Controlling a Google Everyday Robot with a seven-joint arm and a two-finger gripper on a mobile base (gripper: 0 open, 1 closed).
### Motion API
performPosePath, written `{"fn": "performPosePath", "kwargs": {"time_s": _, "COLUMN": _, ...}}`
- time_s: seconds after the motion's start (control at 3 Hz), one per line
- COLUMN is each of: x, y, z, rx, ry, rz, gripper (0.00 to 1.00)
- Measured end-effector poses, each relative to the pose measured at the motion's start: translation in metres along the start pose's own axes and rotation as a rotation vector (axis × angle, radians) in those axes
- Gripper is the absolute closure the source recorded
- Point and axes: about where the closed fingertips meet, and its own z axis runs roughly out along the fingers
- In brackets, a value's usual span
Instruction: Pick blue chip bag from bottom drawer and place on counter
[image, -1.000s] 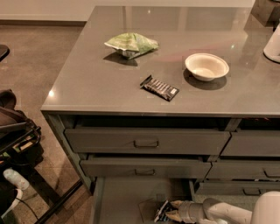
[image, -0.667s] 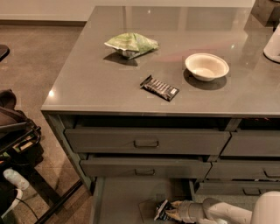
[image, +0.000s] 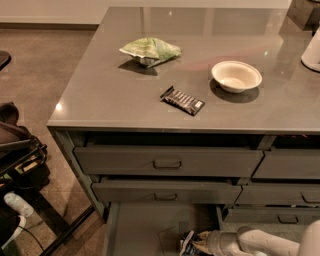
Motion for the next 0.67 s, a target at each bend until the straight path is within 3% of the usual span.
{"fn": "performPosePath", "kwargs": {"time_s": 0.33, "x": -0.046, "y": 0.022, "z": -0.062, "rx": 0.004, "ry": -0.05, "rz": 0.018, "gripper": 1.0}}
{"fn": "performPosePath", "kwargs": {"time_s": 0.67, "x": -0.105, "y": 0.051, "z": -0.131, "rx": 0.064, "ry": -0.112, "rz": 0.006, "gripper": 1.0}}
